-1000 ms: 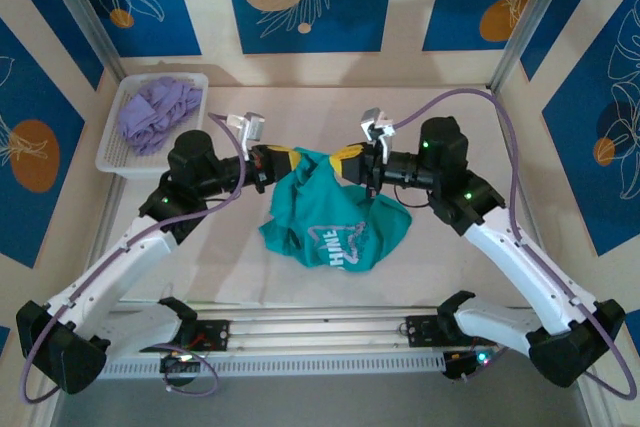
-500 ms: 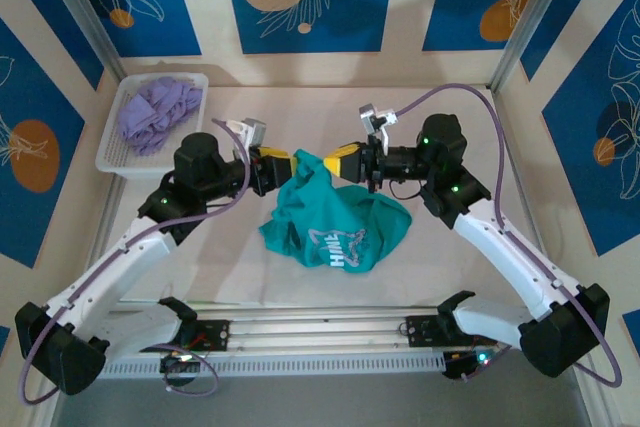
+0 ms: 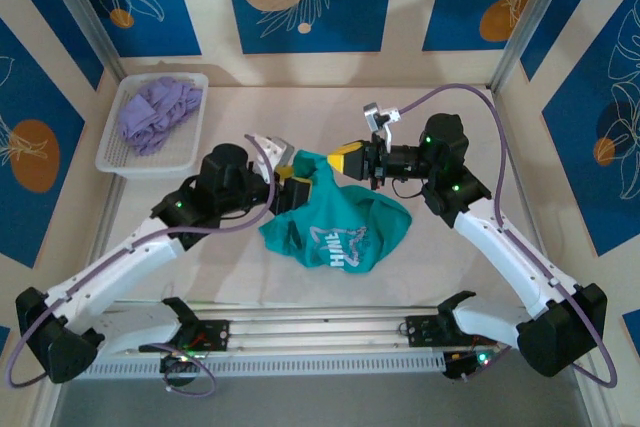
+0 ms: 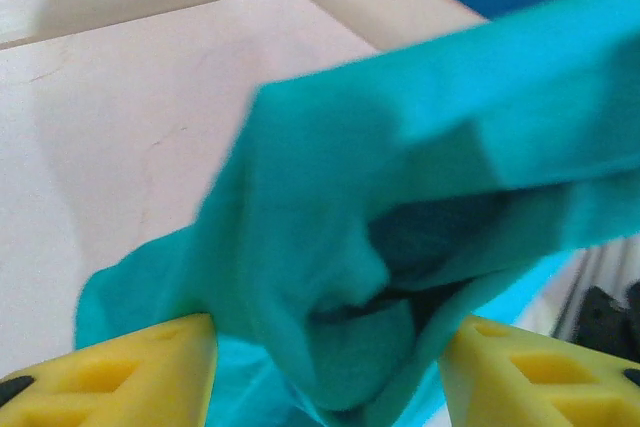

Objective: Fold the inside-out t-shirt

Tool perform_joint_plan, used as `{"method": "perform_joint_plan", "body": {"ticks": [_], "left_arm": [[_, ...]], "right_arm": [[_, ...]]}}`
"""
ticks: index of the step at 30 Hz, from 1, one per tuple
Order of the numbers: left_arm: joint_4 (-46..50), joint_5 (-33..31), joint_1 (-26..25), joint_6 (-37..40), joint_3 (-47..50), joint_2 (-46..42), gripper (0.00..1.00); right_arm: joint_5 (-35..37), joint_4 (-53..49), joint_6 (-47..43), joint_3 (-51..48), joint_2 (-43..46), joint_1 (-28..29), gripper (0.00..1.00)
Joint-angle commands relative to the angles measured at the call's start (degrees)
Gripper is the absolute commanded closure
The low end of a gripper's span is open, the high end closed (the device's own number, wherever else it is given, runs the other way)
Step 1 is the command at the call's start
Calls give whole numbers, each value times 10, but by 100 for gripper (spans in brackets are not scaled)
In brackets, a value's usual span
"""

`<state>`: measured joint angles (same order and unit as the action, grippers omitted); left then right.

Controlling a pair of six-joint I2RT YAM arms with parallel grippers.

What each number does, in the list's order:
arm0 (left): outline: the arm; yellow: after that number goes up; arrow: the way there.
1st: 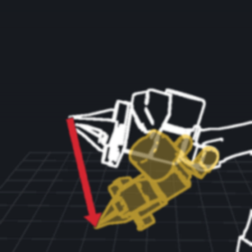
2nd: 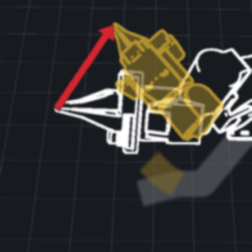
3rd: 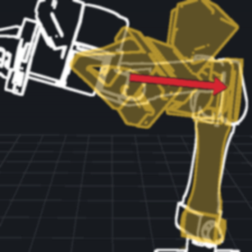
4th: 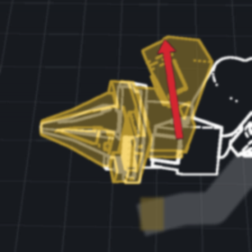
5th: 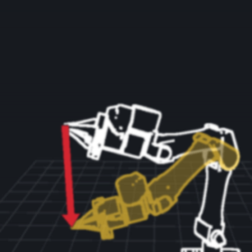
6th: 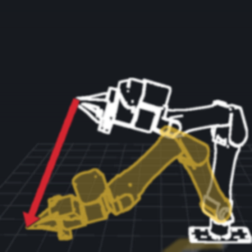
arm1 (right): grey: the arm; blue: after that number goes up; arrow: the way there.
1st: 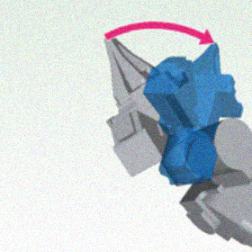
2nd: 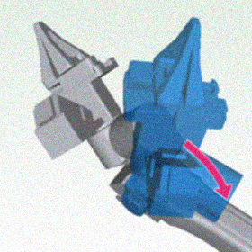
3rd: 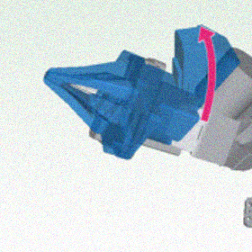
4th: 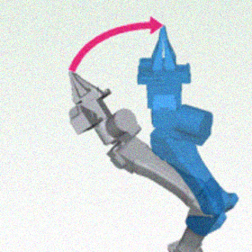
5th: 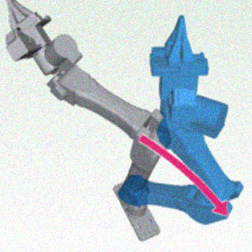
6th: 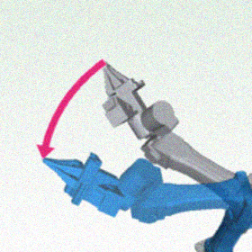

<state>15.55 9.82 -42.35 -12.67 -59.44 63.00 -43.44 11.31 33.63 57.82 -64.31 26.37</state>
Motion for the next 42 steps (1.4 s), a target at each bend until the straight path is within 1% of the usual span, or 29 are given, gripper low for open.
{"method": "perform_joint_plan", "body": {"ticks": [1,2,4,10,13,16,19,24,26,28,30,32,34,35,38,42], "left_arm": [[6,-33,-1,24,-29,22,44],[-1,-20,-1,21,-32,28,46],[-13,4,-1,16,-34,33,48],[-27,57,3,2,-17,12,42],[-34,63,11,-8,-2,-6,37],[-40,63,20,-16,-1,-6,37],[-23,61,22,-17,-22,18,37],[-25,84,22,-17,-49,67,37],[-28,95,22,-18,-61,85,41],[-33,107,22,-21,-71,102,51],[-35,131,23,-28,-80,113,70],[-47,163,26,-36,-77,108,86],[-73,199,31,-53,-56,86,97],[-95,226,36,-70,-38,69,100],[-175,299,49,-126,12,17,100],[-256,363,54,-177,53,-28,100]], "right_arm": [[-20,-6,-18,-13,16,-3,100],[-19,-19,-33,-17,21,-3,100],[-14,-39,-59,-27,31,-6,100],[-17,-46,-61,-51,44,-35,100],[-20,-46,-66,-49,42,-37,100],[-25,-39,-65,-47,37,-37,100],[-32,-30,-59,-47,33,-37,100],[-37,-22,-53,-50,35,-35,100],[-39,-19,-53,-52,37,-35,100],[-40,-18,-57,-56,41,-35,100],[-38,-28,-70,-59,48,-37,100],[-21,-51,-91,-63,58,-42,100],[-6,-56,-101,-75,67,-58,100],[0,-51,-98,-83,68,-68,100],[23,-53,-90,-91,64,-82,100],[35,-49,-79,-89,45,-82,100]]}}
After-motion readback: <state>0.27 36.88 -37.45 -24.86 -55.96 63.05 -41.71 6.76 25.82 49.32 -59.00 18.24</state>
